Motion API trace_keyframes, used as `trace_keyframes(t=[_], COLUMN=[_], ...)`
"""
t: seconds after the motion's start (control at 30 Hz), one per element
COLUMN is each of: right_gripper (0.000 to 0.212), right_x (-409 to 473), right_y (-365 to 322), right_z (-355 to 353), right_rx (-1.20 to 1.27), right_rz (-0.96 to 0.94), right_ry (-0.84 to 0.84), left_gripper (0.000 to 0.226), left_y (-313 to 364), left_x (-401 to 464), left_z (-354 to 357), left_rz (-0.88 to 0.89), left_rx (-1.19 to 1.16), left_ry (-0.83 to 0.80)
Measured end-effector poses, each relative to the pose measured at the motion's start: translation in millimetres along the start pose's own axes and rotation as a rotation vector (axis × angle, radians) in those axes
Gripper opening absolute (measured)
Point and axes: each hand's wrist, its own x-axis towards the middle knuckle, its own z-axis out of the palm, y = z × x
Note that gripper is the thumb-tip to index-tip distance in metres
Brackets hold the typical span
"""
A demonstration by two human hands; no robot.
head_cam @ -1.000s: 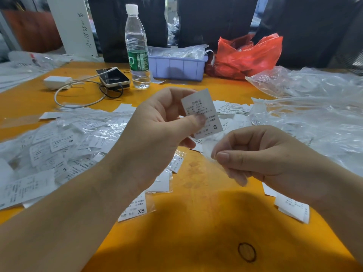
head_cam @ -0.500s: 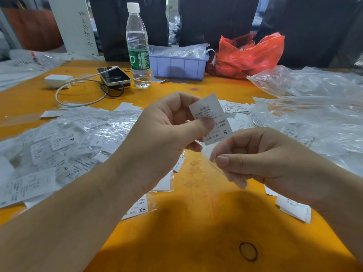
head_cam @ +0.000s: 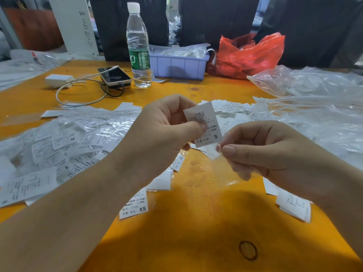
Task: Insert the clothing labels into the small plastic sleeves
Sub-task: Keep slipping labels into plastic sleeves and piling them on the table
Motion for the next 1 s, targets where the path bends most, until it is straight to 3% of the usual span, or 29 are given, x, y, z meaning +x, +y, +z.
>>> trace_keyframes(t=[0.3, 0.63, 0.73, 1.0], right_gripper=[0.020, 0.021, 0.010, 0.008], right_x=[0.1, 0.3, 0.1, 0.5], right_y=[0.1, -1.0, -0.4, 1.0], right_z=[-1.3, -0.6, -0.5, -1.1], right_rx=[0.008, -0.019, -0.004, 0.019], right_rz=[-0.008, -0.021, -0.027, -0.034], right_ry=[0.020, 0.016, 0.017, 0.019], left_gripper=[0.013, 0.015, 0.014, 0.016], left_y=[-1.9, -1.3, -0.8, -1.0], left_x=[0.2, -1.4, -1.4, -0.1], left_z=[2.7, 4.8, 4.4, 1.7], left_rz=[-0.019, -0.050, -0.033, -0.029], left_rx=[0.076, 0.036, 0.057, 0.013], left_ry=[0.000, -0.120, -0.103, -0.019])
